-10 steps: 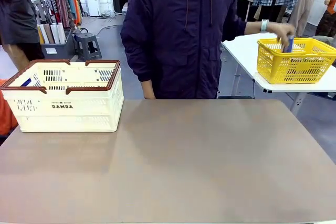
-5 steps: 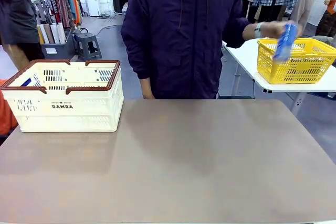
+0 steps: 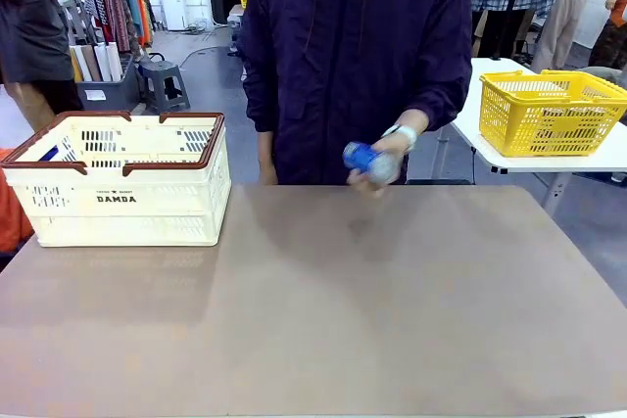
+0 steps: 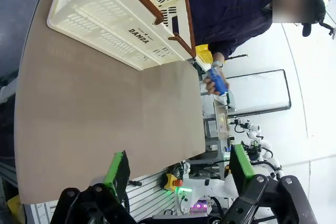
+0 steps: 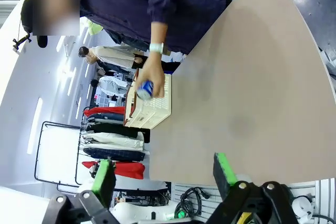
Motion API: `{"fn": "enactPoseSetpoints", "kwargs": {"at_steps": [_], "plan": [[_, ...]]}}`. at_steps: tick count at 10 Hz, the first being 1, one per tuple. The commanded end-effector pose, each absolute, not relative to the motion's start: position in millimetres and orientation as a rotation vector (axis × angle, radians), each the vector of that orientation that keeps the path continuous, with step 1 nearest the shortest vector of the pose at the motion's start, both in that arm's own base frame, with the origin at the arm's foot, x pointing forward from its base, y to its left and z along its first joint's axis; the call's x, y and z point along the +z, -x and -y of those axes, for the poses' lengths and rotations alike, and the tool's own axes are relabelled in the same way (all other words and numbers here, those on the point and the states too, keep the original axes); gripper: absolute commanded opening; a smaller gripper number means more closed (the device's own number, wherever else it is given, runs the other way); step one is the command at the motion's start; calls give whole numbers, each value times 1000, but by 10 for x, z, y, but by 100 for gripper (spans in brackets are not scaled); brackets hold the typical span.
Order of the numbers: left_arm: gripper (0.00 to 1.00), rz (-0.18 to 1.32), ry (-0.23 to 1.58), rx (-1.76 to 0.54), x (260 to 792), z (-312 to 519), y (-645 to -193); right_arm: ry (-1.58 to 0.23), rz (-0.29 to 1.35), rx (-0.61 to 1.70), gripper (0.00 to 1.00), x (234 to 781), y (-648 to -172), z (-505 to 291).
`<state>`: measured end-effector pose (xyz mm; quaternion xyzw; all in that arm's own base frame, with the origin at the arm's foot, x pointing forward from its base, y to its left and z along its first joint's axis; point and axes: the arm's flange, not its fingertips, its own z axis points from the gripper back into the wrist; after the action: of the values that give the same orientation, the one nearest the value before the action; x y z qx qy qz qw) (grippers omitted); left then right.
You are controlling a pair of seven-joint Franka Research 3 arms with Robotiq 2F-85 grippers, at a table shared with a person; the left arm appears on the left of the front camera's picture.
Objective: Place the drinks into the Shopping basket.
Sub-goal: Pick up one drink and place it into the Shopping basket.
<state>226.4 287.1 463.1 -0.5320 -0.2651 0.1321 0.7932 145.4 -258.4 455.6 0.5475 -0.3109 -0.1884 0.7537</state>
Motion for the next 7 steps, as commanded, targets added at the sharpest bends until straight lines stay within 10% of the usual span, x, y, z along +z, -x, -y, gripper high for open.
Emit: {"fn": "enactPoseSetpoints", "kwargs": {"at_steps": [1,7], "plan": [[100,592,1158,265,4635,-2895,-2263,-1199,710,-390,100,4602,-1462,2612],[100,592,1158,265,4635,-2895,-2263,-1199,710,-390,100,4602,-1462,2612]]}}
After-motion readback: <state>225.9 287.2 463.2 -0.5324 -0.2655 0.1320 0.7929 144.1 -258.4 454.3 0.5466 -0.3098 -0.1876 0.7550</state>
